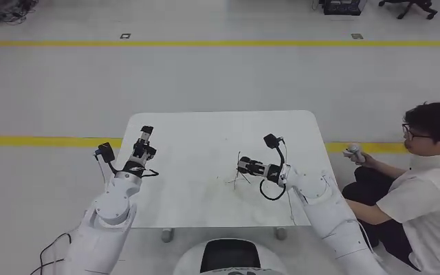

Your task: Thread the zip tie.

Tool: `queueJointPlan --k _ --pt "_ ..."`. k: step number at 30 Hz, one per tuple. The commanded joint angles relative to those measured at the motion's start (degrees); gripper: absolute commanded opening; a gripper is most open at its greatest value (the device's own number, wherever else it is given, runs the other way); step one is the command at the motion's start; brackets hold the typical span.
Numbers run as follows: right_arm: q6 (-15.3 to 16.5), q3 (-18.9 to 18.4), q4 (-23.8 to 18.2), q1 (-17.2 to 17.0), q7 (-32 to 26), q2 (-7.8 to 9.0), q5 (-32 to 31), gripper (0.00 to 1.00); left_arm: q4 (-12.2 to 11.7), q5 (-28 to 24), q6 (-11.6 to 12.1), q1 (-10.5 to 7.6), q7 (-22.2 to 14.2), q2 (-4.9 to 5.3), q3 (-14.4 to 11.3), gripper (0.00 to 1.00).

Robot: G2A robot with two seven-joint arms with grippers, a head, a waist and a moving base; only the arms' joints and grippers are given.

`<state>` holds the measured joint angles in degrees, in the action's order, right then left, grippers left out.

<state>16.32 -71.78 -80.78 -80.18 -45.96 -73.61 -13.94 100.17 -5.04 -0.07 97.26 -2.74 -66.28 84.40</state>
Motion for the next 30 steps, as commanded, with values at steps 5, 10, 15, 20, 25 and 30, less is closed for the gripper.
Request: queueJointPlan --k 5,10,15,20,25,30 --pt "-0.65 -0.3 -0.3 -0.54 1.57 0.31 1.28 0.0 -0.89 2.71 -1.25 -0.63 -0.06 -0.08 -0.86 1.0" --pt "-1.09 -0.31 -0.33 -0.54 1.86 0.35 1.86 0.0 -0.63 4.6 -0.1 -0.81 -1.02 0.0 -1.16 1.0" --pt "-1.27 -0.19 -0.45 -0.74 2.7 0.34 1.81 0.0 -0.68 4.7 -0.08 -0.85 -1.04 -0.01 -1.21 1.0" --pt "-0.86 -0.25 -1.03 -1.36 5.07 0.52 2.56 0.0 -1.76 7.82 0.46 -1.26 -2.78 0.03 -2.48 1.0" --pt "-0.39 -0.79 -1.8 -2.29 6.45 0.78 3.98 0.0 -2.49 10.93 -0.32 -1.85 -3.48 0.0 -3.82 1.0" --pt "-0.33 -0.99 -1.99 -2.36 6.65 0.85 4.27 0.0 -2.43 11.01 0.28 -1.98 -3.92 0.0 -3.96 1.0"
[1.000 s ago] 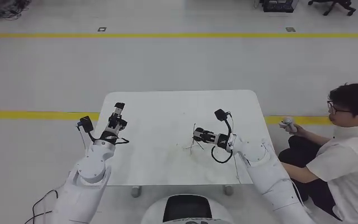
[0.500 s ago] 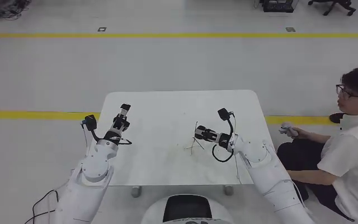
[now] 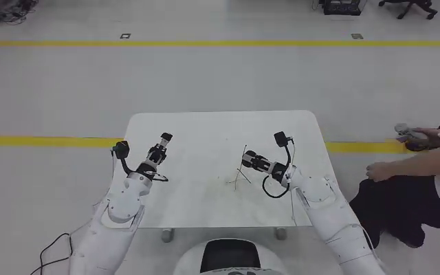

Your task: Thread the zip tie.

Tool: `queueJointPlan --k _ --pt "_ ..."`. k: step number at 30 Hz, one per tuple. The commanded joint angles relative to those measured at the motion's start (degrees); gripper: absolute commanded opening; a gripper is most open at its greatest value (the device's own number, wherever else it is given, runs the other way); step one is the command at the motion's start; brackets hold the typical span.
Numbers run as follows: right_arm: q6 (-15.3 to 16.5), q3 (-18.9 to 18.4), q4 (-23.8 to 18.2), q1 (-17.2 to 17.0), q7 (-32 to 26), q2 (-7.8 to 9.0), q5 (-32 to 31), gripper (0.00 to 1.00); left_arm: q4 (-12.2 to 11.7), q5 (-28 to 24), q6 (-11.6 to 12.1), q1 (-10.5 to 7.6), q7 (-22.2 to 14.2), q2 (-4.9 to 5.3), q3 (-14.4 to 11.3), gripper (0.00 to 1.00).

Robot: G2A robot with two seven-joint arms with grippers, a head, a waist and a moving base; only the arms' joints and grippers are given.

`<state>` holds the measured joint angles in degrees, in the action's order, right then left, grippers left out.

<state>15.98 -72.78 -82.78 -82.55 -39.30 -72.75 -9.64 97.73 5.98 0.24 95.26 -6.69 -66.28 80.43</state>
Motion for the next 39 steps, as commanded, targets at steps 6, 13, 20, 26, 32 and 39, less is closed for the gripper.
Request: queueJointPlan --k 6,13,20,26,32,39 --pt "0.23 0.37 -0.23 -0.26 0.93 -0.04 0.85 0.0 -0.26 0.6 0.75 -0.11 0.24 -0.07 -0.59 1.0" --pt "1.76 -0.84 -0.66 -0.98 -0.65 0.5 4.54 0.0 -0.54 0.8 0.55 -0.77 2.25 -0.59 -3.12 1.0" --pt "1.66 -1.05 -0.66 -0.97 -0.83 0.57 4.69 0.0 -0.38 0.54 1.17 -0.77 2.04 -0.68 -3.75 1.0" --pt "1.66 -1.05 -0.66 -0.97 -0.83 0.57 4.69 0.0 -0.38 0.54 1.17 -0.77 2.04 -0.68 -3.75 1.0" --pt "1.66 -1.05 -0.66 -0.97 -0.83 0.57 4.69 0.0 -0.38 0.54 1.17 -0.77 2.04 -0.68 -3.75 1.0" --pt "1.66 -1.05 -0.66 -0.97 -0.83 0.57 4.69 0.0 -0.38 0.54 1.17 -0.77 2.04 -0.68 -3.75 1.0"
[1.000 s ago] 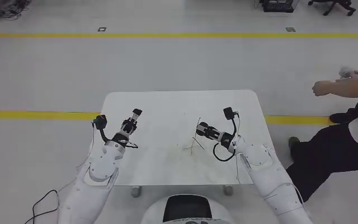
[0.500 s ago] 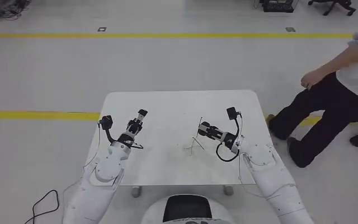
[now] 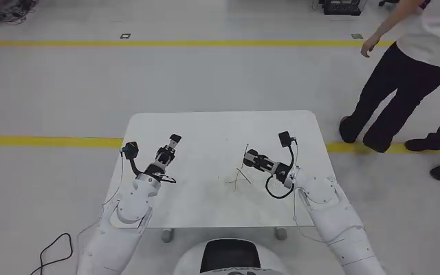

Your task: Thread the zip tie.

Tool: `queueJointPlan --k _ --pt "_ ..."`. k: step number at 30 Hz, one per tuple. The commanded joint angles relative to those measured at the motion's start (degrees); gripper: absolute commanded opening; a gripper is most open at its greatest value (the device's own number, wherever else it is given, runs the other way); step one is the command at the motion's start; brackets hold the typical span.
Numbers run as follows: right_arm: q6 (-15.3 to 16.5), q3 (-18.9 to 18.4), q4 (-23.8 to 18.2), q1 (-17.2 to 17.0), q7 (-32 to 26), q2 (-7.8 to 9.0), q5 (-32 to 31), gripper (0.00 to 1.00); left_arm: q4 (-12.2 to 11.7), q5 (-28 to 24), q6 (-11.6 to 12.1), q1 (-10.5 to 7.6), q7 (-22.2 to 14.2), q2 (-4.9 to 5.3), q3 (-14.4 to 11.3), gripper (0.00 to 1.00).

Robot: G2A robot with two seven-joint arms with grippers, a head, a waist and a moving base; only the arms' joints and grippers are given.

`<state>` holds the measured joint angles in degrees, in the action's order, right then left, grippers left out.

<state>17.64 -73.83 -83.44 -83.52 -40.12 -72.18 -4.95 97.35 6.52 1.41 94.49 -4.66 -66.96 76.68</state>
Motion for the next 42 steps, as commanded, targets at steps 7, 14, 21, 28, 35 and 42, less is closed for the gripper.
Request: queueJointPlan --k 7,14,21,28,35,42 --pt "0.0 0.0 0.0 0.0 0.0 0.0 0.0 0.0 0.0 0.0 0.0 0.0 0.0 0.0 0.0 1.0" --pt "0.0 0.0 0.0 0.0 0.0 0.0 0.0 0.0 -0.08 0.0 0.03 -0.06 -0.07 -0.02 -0.11 1.0" --pt "1.84 -1.76 0.44 -0.56 -3.37 0.66 4.02 0.0 0.6 -0.11 -0.35 0.74 -2.8 -0.3 -3.46 1.0" --pt "1.84 -2.3 1.42 0.04 -7.91 1.09 6.97 0.0 0.73 -0.87 -0.28 0.66 -4.46 -0.43 -4.96 1.0" --pt "1.58 -1.76 1.17 -0.07 -6.64 1.03 6.85 0.0 1.08 -5.43 0.13 0.68 -6.1 -0.63 -5.36 1.0" --pt "1.84 0.64 2.9 1.55 -8.41 0.79 11.54 0.0 0.93 -18.34 0.19 0.64 -13.49 -0.59 -3.86 1.0"
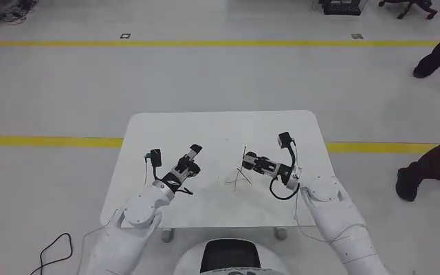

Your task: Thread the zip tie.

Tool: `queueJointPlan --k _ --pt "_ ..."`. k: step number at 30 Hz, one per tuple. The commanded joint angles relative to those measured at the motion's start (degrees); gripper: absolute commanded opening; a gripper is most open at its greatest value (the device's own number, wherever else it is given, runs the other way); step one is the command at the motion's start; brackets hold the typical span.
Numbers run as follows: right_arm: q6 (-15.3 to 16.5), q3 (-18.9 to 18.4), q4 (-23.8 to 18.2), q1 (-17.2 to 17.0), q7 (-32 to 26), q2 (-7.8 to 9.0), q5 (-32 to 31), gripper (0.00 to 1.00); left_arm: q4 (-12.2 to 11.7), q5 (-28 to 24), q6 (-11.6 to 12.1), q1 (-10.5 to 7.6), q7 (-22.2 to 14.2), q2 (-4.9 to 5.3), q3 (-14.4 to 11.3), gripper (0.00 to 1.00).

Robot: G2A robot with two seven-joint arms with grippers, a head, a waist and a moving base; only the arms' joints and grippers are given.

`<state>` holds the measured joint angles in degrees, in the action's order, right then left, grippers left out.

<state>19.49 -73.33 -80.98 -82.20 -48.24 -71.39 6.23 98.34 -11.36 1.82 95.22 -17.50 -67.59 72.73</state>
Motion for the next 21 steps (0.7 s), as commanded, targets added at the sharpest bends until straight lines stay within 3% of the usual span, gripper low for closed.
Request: queueJointPlan --k 1,8,14,21 --pt "-0.01 0.09 0.72 0.43 0.02 0.02 0.14 0.0 0.06 1.45 0.1 -0.45 -1.36 0.22 0.29 1.0" --pt "-0.01 0.09 0.72 0.43 0.02 0.02 0.14 0.0 0.06 1.45 0.1 -0.45 -1.36 0.22 0.29 1.0" --pt "-0.01 1.99 1.96 1.05 3.2 -0.37 1.64 0.0 -0.83 -4.93 1.88 -0.82 -0.3 -0.55 -2.9 1.0" --pt "-0.01 3.36 3.36 2.29 3.32 -0.74 4.61 0.0 -2.46 -10.17 1.63 -1.57 0.76 -1.05 -4.56 1.0"
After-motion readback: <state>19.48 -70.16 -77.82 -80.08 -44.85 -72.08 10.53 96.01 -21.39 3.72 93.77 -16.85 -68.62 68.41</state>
